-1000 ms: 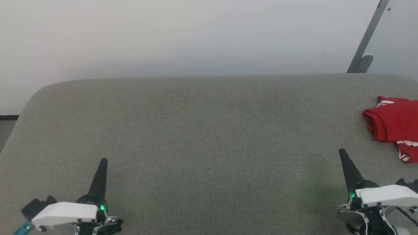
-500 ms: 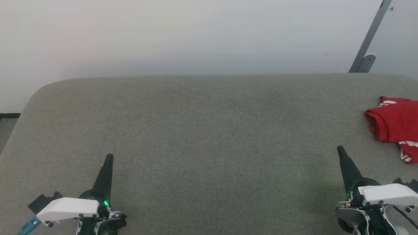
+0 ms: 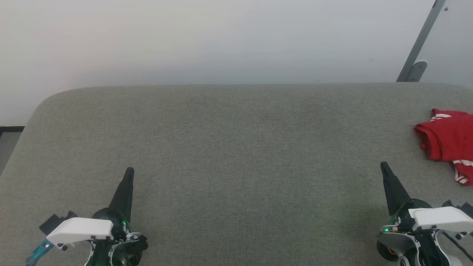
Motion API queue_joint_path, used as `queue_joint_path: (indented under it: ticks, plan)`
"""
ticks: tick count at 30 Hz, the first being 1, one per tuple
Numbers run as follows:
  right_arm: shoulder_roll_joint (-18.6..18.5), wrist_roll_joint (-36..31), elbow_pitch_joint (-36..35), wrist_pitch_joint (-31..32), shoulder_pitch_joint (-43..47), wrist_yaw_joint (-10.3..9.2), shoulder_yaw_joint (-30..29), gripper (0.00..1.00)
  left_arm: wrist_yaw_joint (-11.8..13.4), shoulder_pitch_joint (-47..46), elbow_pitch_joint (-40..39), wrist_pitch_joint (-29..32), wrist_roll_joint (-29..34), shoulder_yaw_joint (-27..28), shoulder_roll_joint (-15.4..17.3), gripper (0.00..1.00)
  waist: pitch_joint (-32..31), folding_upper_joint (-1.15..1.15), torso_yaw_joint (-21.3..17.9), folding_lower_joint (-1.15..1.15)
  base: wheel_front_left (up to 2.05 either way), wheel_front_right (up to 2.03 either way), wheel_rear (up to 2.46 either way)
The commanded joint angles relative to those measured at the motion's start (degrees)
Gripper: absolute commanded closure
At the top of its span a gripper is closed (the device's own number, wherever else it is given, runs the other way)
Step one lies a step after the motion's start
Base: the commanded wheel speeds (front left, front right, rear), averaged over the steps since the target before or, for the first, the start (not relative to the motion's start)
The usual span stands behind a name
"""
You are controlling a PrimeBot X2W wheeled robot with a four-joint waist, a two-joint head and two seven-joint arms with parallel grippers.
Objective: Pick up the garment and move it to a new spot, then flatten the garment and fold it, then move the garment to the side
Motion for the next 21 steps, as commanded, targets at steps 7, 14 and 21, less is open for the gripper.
queue_joint_path:
  ticks: [7,14,21]
  plan:
    - [0.39,0.95,-0.29,0.4,-0.4,0.0,-0.15,1.0,-0.26,-0.83,0.13,0.42,-0.75,-0.1,-0.21,1.0,0.03,0.0,0.04,0.0,0.0,0.0,0.0]
    - [0.39,0.95,-0.29,0.39,-0.38,0.0,-0.17,1.0,-0.26,-0.83,0.13,0.42,-0.76,-0.11,-0.21,1.0,0.03,0.0,0.04,0.0,0.0,0.0,0.0]
    - [0.38,0.96,-0.28,0.39,-0.37,0.0,-0.16,1.0,-0.26,-0.83,0.12,0.41,-0.76,-0.11,-0.21,1.0,0.03,0.0,0.04,0.0,0.0,0.0,0.0]
